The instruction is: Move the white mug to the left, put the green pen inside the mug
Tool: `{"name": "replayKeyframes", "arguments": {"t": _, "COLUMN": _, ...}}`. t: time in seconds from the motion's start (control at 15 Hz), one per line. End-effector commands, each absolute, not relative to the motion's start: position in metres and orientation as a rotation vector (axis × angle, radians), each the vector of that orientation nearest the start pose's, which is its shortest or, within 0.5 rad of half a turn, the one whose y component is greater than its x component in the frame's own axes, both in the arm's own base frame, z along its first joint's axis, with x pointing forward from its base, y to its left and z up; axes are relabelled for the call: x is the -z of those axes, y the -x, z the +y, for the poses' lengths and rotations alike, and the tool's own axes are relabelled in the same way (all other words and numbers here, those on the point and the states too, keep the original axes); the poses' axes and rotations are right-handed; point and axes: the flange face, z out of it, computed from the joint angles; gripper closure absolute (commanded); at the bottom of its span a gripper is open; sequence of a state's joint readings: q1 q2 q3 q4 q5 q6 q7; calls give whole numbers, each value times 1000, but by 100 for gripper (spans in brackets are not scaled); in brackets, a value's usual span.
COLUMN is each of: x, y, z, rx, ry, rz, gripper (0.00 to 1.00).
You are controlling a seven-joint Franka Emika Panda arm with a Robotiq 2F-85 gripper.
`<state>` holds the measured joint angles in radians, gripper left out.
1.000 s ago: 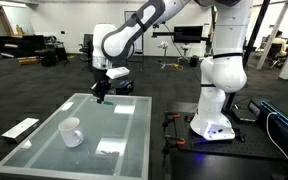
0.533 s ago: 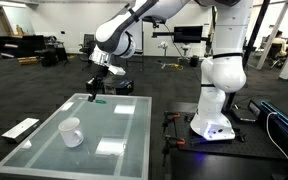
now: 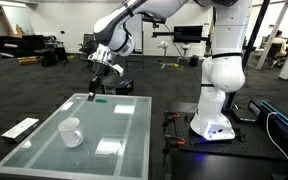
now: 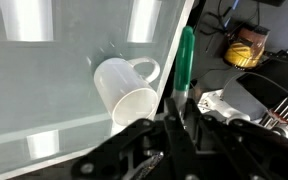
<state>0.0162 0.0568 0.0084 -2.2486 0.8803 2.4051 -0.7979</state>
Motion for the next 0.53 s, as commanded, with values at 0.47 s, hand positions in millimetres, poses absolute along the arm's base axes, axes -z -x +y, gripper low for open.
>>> {"name": "replayKeyframes", "arguments": {"t": 0.47, "x": -351, "y": -546, "z": 20, "rx": 497, "ry": 2369, "rz": -343, "gripper": 97}}
